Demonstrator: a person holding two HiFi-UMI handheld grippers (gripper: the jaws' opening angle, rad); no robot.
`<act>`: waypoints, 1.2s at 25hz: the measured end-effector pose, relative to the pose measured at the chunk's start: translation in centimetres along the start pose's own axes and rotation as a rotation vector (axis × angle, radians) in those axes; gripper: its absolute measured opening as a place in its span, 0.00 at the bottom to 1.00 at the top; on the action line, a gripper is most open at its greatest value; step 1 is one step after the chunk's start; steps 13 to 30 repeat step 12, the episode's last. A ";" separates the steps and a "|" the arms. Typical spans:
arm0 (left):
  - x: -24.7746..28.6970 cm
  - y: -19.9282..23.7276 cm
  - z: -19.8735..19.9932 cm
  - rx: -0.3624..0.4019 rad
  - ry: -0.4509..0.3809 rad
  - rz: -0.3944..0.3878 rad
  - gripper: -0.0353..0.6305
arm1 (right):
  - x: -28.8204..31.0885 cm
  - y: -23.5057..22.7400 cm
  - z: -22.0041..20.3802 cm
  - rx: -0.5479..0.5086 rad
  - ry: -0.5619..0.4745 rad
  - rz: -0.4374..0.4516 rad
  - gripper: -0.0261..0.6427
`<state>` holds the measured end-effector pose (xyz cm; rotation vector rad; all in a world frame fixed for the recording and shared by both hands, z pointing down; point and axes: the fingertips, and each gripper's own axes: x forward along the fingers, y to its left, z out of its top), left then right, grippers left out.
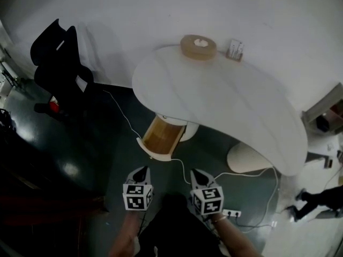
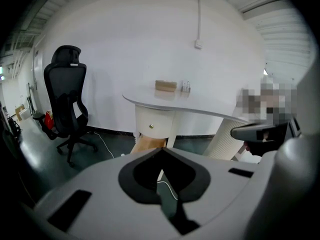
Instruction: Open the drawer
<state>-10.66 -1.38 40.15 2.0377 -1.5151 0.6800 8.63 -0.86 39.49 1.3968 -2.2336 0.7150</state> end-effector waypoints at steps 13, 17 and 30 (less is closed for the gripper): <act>-1.0 0.3 1.2 0.017 -0.015 0.012 0.06 | -1.0 0.1 1.1 0.004 -0.035 0.014 0.04; -1.0 0.3 1.2 0.017 -0.015 0.012 0.06 | -1.0 0.1 1.1 0.004 -0.035 0.014 0.04; -1.0 0.3 1.2 0.017 -0.015 0.012 0.06 | -1.0 0.1 1.1 0.004 -0.035 0.014 0.04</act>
